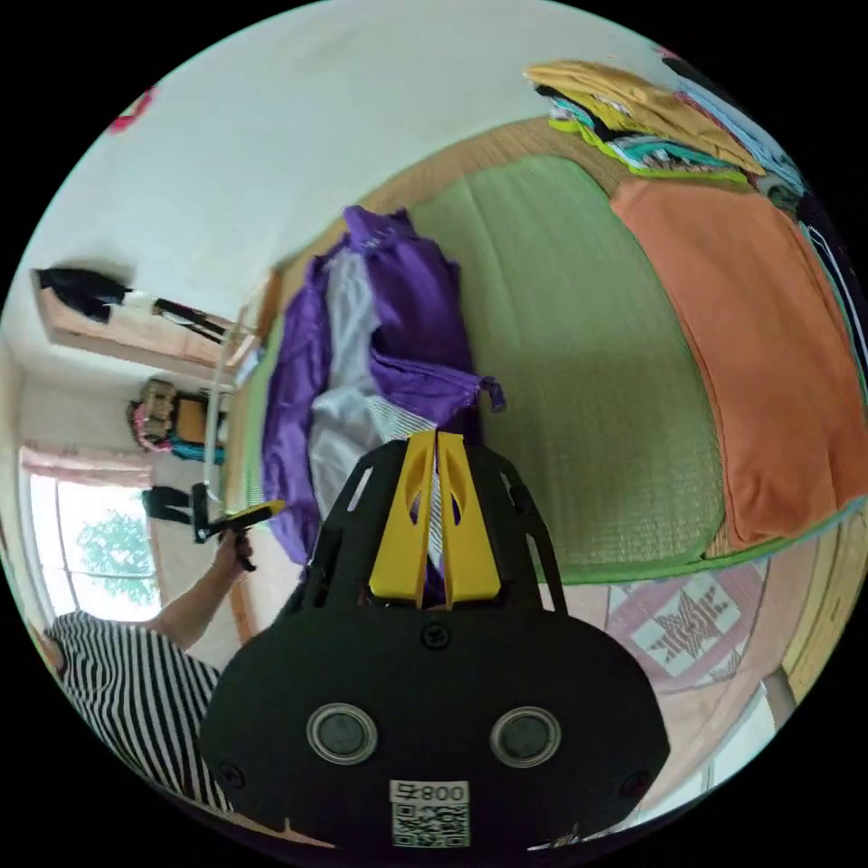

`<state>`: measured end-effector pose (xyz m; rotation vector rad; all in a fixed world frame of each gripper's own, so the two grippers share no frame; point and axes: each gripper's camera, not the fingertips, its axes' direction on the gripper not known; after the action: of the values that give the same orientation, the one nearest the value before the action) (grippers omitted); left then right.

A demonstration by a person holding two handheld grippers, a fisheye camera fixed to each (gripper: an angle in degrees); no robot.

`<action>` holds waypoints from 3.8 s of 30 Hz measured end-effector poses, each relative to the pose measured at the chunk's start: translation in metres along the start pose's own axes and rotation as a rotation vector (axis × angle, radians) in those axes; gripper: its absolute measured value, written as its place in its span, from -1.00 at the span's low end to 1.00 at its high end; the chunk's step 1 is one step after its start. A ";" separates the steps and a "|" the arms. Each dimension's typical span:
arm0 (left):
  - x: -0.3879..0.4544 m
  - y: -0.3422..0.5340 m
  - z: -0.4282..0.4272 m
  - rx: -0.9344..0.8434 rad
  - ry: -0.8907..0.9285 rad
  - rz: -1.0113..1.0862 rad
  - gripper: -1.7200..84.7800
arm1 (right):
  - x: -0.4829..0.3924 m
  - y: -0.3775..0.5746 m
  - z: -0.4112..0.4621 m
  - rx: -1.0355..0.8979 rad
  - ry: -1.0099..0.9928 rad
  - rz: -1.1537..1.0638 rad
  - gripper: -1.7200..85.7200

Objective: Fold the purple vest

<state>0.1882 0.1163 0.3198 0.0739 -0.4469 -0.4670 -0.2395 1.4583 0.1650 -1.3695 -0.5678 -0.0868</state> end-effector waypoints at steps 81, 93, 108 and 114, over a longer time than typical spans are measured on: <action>0.160 -0.046 0.104 -0.019 -0.077 0.198 -0.81 | -0.377 -0.260 0.466 -0.240 0.113 -0.571 -0.78; 0.131 -0.034 0.091 0.008 -0.012 0.195 -0.92 | -0.404 -0.340 0.555 -0.275 0.159 -0.457 -0.84; 0.112 -0.040 0.053 0.128 0.099 0.310 -0.93 | -0.433 -0.382 0.476 -0.186 0.015 -0.518 -0.95; 0.100 -0.061 0.089 0.042 0.083 0.321 -0.92 | -0.403 -0.400 0.507 -0.244 0.092 -0.444 -0.94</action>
<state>0.2039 0.0196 0.4293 0.0609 -0.3785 -0.1383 -0.9078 1.7405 0.3955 -1.4443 -0.7950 -0.5918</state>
